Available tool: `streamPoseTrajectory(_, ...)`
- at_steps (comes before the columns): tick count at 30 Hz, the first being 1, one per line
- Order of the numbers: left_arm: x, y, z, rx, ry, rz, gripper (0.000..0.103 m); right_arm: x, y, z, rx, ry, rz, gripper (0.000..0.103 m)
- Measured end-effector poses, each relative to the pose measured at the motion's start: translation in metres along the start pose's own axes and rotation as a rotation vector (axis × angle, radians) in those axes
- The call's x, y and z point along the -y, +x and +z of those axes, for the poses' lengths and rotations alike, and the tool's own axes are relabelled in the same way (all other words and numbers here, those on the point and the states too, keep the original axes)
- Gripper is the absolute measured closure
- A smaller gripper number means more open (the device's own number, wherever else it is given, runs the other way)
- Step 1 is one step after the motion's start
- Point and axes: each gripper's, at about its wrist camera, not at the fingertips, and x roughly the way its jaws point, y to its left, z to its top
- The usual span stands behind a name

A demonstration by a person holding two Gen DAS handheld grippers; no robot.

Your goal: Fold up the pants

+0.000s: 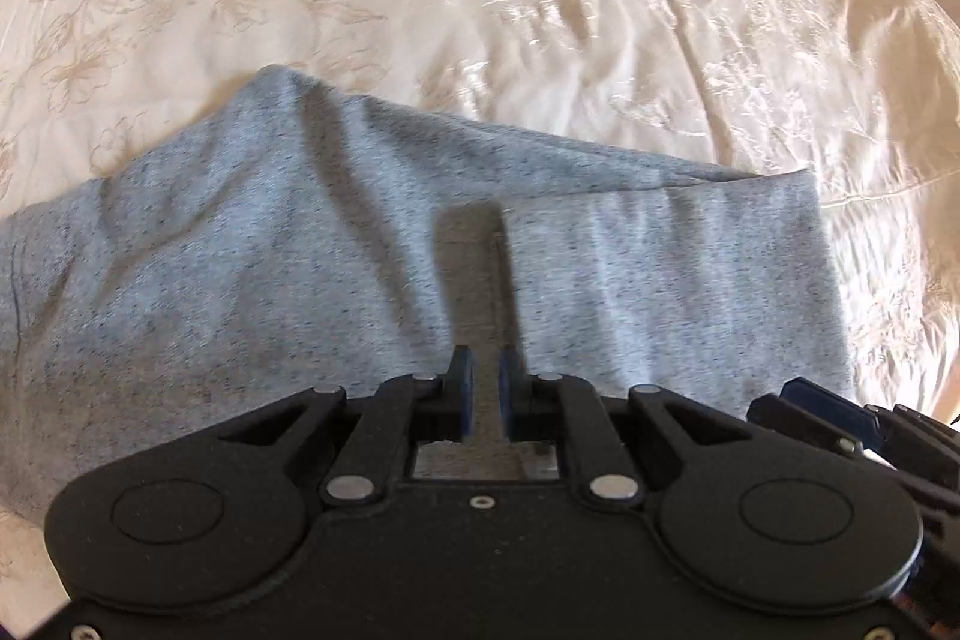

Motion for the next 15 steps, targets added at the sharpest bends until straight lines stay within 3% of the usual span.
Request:
streamPoseTrajectory(5,0.035,0.032,0.001,-0.036,0.094,0.025,0.085,0.084,-0.009,-0.011,0.001,0.283,-0.138,0.07)
streamPoseTrajectory(7,0.037,0.055,0.0,-0.082,0.096,0.073,0.084,0.115,-0.003,-0.019,-0.044,0.36,-0.211,0.071)
streamPoseTrajectory(9,0.033,0.068,0.001,-0.101,0.063,0.085,0.084,0.134,0.002,-0.029,-0.084,0.417,-0.226,0.078)
streamPoseTrajectory(12,0.031,0.059,0.005,-0.103,0.013,0.085,0.085,0.141,-0.009,-0.03,-0.093,0.422,-0.225,0.068)
streamPoseTrajectory(15,0.035,0.044,0.009,-0.063,-0.002,0.111,0.085,0.135,-0.023,-0.02,-0.05,0.363,-0.192,0.068)
